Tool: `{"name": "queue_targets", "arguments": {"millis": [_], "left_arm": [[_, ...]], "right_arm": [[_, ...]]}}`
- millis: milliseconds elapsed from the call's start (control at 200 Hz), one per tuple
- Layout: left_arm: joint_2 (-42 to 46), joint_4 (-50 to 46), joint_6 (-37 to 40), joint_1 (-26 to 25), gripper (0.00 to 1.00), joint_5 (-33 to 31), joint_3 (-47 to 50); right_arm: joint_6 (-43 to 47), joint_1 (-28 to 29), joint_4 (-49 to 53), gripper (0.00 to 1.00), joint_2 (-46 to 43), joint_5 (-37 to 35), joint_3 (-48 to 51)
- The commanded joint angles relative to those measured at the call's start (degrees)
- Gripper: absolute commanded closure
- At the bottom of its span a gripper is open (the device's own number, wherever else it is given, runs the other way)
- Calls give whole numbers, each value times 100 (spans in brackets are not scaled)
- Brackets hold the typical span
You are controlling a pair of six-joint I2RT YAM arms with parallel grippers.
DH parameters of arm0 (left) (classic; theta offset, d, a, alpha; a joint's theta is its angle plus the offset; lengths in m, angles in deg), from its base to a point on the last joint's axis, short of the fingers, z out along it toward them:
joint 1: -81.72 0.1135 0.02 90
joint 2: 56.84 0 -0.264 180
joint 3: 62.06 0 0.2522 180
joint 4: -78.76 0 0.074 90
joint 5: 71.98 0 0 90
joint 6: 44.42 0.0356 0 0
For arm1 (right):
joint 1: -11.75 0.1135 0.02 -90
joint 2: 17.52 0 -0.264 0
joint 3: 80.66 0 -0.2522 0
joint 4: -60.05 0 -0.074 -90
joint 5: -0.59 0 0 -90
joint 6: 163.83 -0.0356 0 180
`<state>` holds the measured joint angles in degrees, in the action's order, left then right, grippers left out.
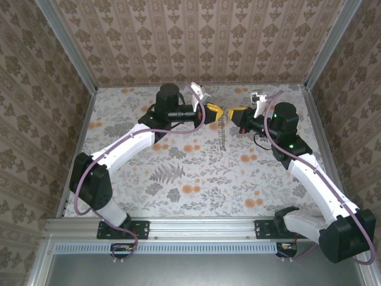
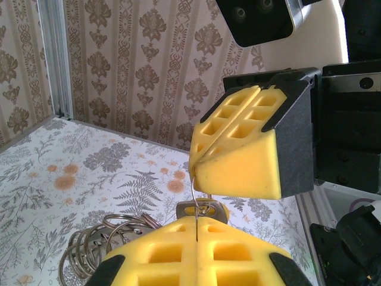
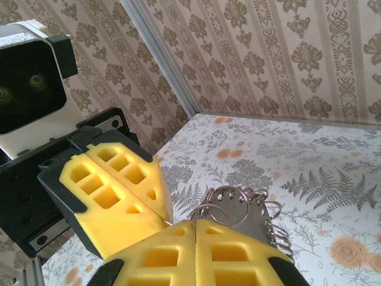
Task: Put the keys on the keyring
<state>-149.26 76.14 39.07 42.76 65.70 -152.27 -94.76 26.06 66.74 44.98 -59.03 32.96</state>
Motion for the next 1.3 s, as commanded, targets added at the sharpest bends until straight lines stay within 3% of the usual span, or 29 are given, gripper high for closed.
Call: {"name": "queue_targets", "arguments": {"millis": [0,1195,1295], "left_arm": [[249,363,-132,8,100,66,47],[310,1136,-703,-24,100,-442,279],[306,1135,-703,-24,100,-459,292]], "right_arm": [[72,-42,79,100,-123,-227,103],[-814,129,-557,100,98,698,472],[-765,87,-418,79,3,611,438]]}}
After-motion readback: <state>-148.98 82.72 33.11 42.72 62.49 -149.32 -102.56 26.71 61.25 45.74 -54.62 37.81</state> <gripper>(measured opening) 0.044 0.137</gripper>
